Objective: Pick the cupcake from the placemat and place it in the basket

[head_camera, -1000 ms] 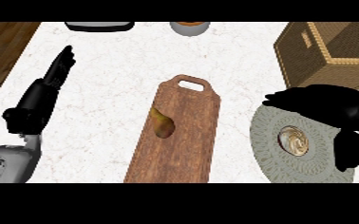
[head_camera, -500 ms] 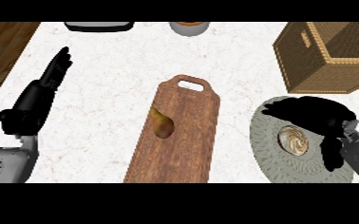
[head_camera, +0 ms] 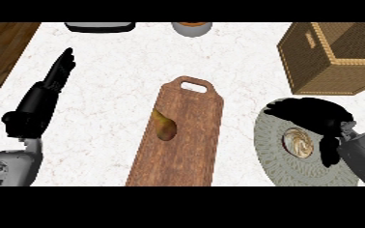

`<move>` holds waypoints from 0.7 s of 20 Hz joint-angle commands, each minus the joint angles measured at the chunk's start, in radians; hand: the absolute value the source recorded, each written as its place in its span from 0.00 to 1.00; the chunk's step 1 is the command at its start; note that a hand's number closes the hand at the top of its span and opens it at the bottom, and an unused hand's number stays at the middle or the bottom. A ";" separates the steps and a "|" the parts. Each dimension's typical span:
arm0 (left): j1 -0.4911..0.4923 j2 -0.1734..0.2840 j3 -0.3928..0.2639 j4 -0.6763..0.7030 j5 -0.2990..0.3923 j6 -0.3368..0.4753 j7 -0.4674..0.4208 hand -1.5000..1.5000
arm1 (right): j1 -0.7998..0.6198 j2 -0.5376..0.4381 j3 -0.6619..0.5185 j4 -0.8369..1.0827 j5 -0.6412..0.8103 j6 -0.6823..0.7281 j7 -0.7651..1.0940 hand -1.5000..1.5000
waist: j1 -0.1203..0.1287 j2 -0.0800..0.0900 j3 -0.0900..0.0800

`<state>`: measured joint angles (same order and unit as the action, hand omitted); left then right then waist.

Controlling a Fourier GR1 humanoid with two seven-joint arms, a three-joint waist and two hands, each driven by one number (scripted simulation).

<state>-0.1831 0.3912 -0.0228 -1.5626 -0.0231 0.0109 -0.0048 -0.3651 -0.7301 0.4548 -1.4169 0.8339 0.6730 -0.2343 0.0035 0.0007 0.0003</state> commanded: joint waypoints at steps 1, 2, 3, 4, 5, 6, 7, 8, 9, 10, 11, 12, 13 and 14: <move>0.005 -0.013 0.034 -0.008 -0.018 -0.026 -0.004 0.50 | 0.028 0.026 -0.044 0.009 0.071 -0.018 -0.046 0.00 | -0.002 -0.001 0.000; 0.025 -0.053 0.002 -0.009 -0.051 0.007 -0.015 0.50 | -0.008 0.068 -0.046 -0.003 0.073 0.039 0.005 0.00 | -0.001 -0.001 0.000; -0.023 -0.027 0.028 0.020 -0.031 -0.013 0.006 0.50 | 0.083 0.036 -0.019 0.052 0.117 -0.121 -0.061 0.00 | -0.004 0.000 0.000; -0.026 0.004 0.065 -0.018 0.005 -0.055 0.048 0.50 | 0.087 0.026 -0.043 0.022 0.102 -0.069 -0.078 0.00 | -0.004 -0.001 0.000; 0.026 -0.009 0.059 -0.045 -0.004 -0.058 0.008 0.50 | 0.064 0.063 -0.046 0.089 0.131 -0.108 -0.092 0.00 | 0.001 -0.001 0.000; -0.022 -0.073 -0.001 -0.024 -0.072 0.010 0.046 0.50 | 0.099 0.066 -0.064 -0.063 0.096 -0.015 -0.019 0.00 | -0.007 -0.002 0.000; -0.077 -0.059 0.030 0.083 -0.076 -0.012 -0.007 0.50 | 0.086 0.074 -0.069 0.029 0.122 -0.052 -0.067 0.00 | -0.007 0.000 0.000; 0.021 -0.063 0.035 0.026 -0.069 -0.024 -0.047 0.50 | 0.099 0.083 -0.077 0.004 0.128 -0.028 -0.063 0.00 | -0.003 -0.001 0.000; -0.013 -0.011 0.084 -0.014 -0.008 -0.072 0.021 0.50 | 0.069 0.113 -0.062 0.131 0.151 -0.129 -0.116 0.00 | 0.003 0.000 0.000; 0.016 -0.037 0.046 -0.097 -0.044 -0.052 0.094 0.50 | 0.085 0.083 -0.077 0.112 0.171 -0.107 -0.129 0.00 | 0.001 -0.001 0.000; -0.006 -0.047 0.074 -0.005 -0.044 -0.065 0.008 0.50 | 0.042 0.112 -0.102 0.066 0.167 -0.009 -0.093 0.00 | -0.001 -0.001 0.000; -0.032 -0.031 0.069 -0.073 -0.038 -0.066 0.097 0.50 | 0.111 0.086 -0.090 0.129 0.186 -0.149 -0.157 0.00 | -0.001 -0.001 0.000; -0.068 -0.095 0.025 0.062 -0.110 -0.013 0.010 0.50 | 0.098 0.085 -0.096 0.102 0.187 -0.090 -0.149 0.00 | -0.006 0.000 0.000; -0.099 -0.073 0.071 0.084 -0.083 -0.033 0.016 0.50 | 0.129 0.121 -0.082 0.057 0.208 -0.078 -0.094 0.00 | -0.008 0.000 0.000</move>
<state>-0.2229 0.3373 0.0291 -1.5510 -0.0836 -0.0274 0.0233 -0.2738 -0.6392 0.3755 -1.3415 0.9997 0.5933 -0.3409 0.0000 0.0001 0.0000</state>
